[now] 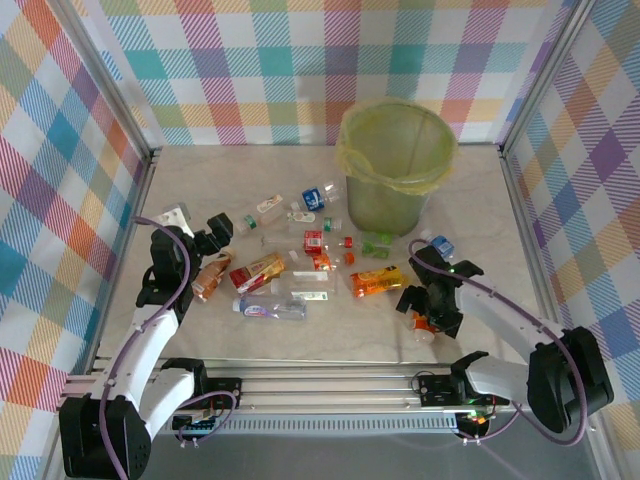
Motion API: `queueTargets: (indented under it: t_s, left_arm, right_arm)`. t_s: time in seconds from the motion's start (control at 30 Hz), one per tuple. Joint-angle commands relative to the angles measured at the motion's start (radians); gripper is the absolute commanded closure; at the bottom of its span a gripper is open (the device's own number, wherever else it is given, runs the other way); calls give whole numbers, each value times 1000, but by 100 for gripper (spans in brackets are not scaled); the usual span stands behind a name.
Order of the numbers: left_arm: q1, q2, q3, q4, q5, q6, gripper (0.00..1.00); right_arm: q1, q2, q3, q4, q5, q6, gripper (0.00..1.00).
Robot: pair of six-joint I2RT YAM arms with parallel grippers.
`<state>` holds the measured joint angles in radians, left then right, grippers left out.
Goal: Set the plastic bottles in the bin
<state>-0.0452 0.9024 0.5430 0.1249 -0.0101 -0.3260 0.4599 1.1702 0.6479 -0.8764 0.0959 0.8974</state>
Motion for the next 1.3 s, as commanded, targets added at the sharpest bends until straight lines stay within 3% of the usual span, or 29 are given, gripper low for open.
queueTargets:
  t_s: [0.0, 0.43, 0.83, 1.03, 1.27]
  left_arm:
    - [-2, -27, -7, -7, -8, -11, 0]
    - [-2, -29, 0, -21, -16, -9, 0]
    - [-4, -32, 26, -54, -26, -13, 0]
    - [-2, -46, 43, -72, -22, -24, 0]
    - [-3, -58, 51, -96, -40, -39, 0]
  right_arm:
    - [8, 24, -15, 50, -18, -7, 6]
    - [7, 51, -56, 102, -29, -2, 25]
    - [8, -25, -5, -1, -29, -28, 58]
    - [8, -134, 122, -141, -14, -55, 70]
    - [8, -156, 426, -226, 32, -168, 77]
